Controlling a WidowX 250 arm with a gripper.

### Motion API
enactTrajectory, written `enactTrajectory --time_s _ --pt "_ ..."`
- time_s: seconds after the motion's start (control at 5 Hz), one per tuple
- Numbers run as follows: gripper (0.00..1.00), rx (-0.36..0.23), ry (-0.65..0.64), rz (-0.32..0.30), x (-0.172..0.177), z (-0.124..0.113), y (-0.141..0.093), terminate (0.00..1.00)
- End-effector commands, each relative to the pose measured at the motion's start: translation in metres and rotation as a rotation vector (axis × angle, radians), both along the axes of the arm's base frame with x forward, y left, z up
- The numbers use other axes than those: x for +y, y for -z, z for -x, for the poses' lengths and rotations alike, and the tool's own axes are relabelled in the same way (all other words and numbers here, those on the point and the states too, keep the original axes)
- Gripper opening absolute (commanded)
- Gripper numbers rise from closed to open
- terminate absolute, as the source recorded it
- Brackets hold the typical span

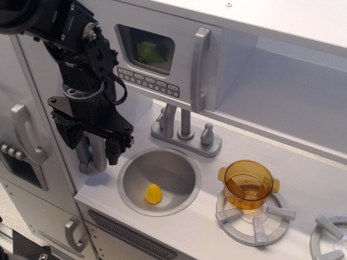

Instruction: Open microwave

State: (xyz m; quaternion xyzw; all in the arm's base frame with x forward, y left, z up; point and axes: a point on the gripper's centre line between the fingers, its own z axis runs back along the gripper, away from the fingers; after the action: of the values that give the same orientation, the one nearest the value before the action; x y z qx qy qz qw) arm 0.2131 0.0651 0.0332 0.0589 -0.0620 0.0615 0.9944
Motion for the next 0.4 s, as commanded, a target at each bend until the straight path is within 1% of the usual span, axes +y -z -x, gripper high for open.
enactTrajectory --time_s 0.0,0.2 --pt "1.00 0.000 0.000 0.000 0.000 0.000 0.000 0.00" --pt "1.00 -0.035 -0.012 0.025 -0.022 -0.018 -0.017 0.00"
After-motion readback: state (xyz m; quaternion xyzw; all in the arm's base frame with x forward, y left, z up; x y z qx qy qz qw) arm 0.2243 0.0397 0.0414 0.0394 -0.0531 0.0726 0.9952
